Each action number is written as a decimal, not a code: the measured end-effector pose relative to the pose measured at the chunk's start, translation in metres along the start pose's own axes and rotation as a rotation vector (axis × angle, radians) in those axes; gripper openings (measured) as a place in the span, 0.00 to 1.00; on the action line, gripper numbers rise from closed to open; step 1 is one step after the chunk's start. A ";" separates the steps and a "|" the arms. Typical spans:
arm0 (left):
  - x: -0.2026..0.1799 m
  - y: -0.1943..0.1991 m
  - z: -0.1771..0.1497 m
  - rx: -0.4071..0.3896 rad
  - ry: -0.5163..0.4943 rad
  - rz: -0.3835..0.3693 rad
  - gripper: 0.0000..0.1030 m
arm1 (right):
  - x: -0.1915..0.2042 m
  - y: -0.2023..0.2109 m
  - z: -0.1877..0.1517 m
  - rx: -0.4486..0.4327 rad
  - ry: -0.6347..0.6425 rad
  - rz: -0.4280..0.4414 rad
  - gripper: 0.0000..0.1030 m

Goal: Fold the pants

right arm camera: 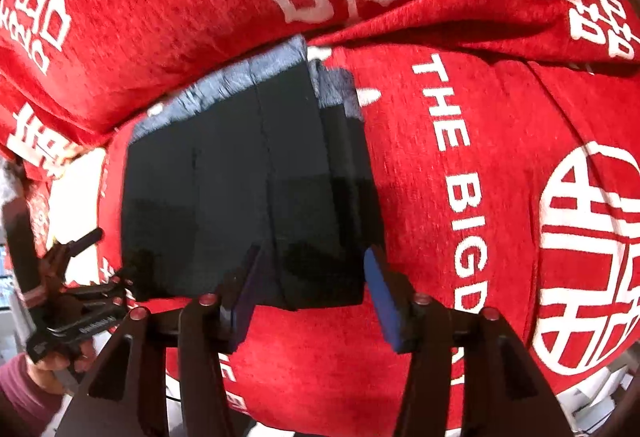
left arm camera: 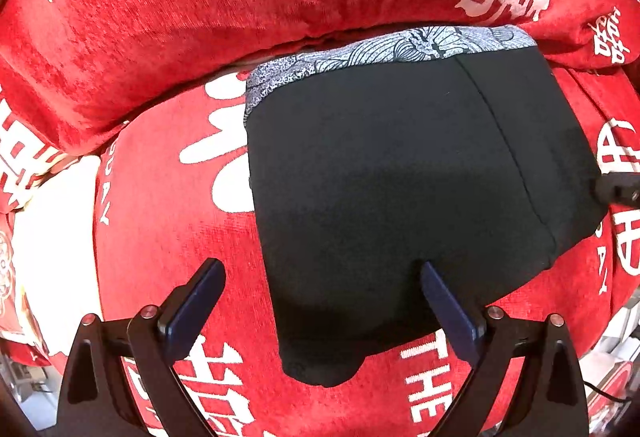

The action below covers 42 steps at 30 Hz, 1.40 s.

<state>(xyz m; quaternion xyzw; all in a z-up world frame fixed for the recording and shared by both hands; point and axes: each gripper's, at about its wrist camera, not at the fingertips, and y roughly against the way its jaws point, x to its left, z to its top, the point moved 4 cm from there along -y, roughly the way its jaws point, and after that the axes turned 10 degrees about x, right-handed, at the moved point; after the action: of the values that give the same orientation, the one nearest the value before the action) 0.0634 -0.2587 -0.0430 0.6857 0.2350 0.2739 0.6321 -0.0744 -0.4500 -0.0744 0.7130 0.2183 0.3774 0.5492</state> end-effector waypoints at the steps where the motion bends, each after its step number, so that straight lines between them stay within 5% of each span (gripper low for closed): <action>1: 0.001 -0.001 0.001 0.005 0.002 -0.006 0.95 | -0.003 -0.005 -0.001 0.014 -0.007 -0.004 0.54; 22: 0.017 -0.020 0.018 0.085 0.075 -0.143 0.95 | -0.023 -0.006 -0.005 0.028 -0.039 0.112 0.61; 31: 0.034 -0.027 0.033 0.100 0.146 -0.234 0.99 | -0.029 -0.003 0.006 0.017 -0.001 0.124 0.74; 42: 0.050 -0.044 0.056 0.122 0.161 -0.374 0.99 | -0.042 -0.015 0.029 0.039 0.009 0.273 0.80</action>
<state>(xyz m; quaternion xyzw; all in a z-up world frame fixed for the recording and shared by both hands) 0.1387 -0.2624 -0.0853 0.6430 0.4240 0.1912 0.6085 -0.0765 -0.4935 -0.1048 0.7447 0.1291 0.4474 0.4780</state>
